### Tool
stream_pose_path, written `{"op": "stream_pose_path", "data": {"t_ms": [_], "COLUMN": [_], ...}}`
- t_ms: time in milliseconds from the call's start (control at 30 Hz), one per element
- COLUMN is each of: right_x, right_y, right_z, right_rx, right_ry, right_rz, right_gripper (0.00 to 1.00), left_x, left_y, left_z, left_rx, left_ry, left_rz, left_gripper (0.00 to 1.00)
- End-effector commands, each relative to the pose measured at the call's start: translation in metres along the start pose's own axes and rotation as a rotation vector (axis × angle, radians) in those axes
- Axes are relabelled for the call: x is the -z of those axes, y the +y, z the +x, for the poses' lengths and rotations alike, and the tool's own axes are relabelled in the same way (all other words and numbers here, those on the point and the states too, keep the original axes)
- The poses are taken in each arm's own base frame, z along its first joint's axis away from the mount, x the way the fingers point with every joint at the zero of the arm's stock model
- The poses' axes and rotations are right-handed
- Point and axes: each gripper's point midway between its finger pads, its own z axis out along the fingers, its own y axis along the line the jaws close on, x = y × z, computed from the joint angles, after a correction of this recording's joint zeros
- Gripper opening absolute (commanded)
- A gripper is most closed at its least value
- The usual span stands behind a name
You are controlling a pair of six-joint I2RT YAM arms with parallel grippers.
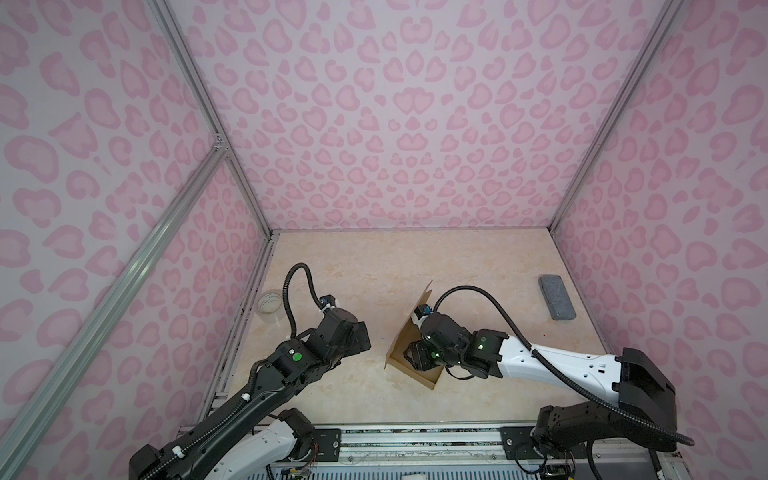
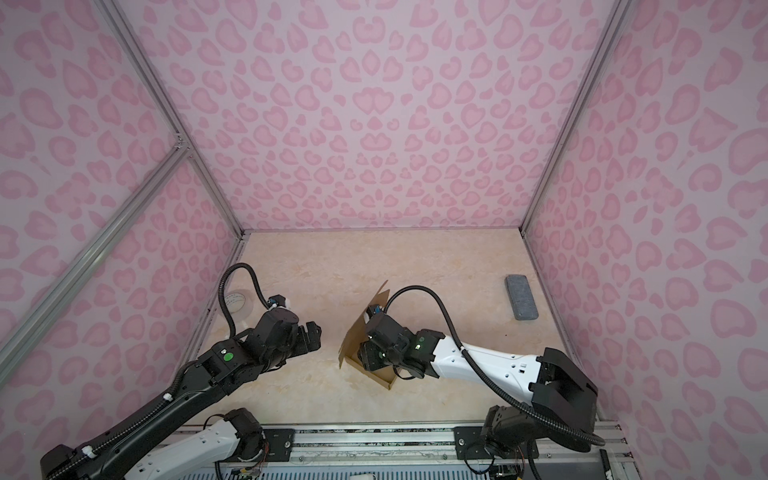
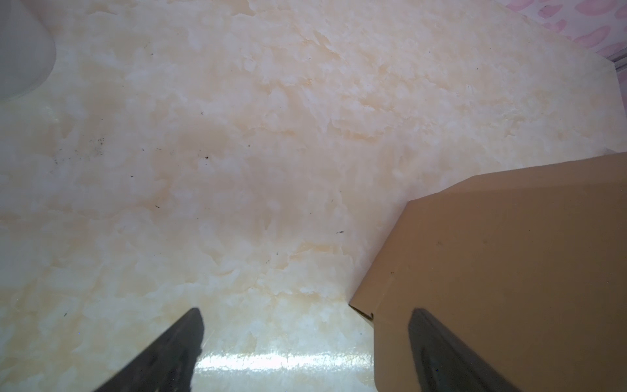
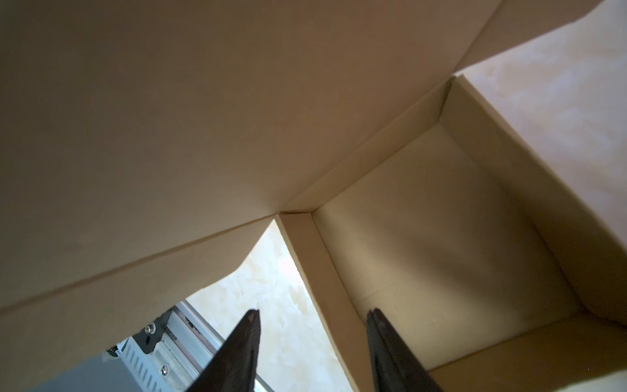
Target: Fold the paper box
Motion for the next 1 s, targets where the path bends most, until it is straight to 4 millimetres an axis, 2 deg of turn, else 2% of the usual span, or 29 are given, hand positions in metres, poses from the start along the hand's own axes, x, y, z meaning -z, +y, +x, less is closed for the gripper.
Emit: {"op": "stream_pose_path", "data": {"t_ms": [0, 167, 267, 500, 967], "right_x": [-0.001, -0.006, -0.007, -0.003, -0.012], "right_y": [0.003, 0.003, 0.005, 0.002, 0.000], "right_z": [-0.002, -0.010, -0.014, -0.032, -0.049], "right_rx": [0.049, 0.066, 0.068, 0.046, 0.006], "right_ry": [0.004, -0.003, -0.006, -0.050, -0.063], "right_rz": [0.007, 0.024, 0.019, 0.015, -0.013], "right_gripper": [0.53, 0.54, 0.54, 0.54, 0.54], "left_x": [-0.001, -0.002, 0.009, 0.027, 0.043], "left_y": [-0.004, -0.028, -0.044, -0.055, -0.053], "left_z": [-0.002, 0.009, 0.009, 0.024, 0.045], "left_rx": [0.006, -0.061, -0.092, -0.165, -0.288], "left_ry": [-0.026, -0.065, -0.118, -0.202, -0.211], "left_rz": [0.040, 0.257, 0.396, 0.587, 0.617], "left_gripper": [0.97, 0.97, 1.00, 0.99, 0.99]}}
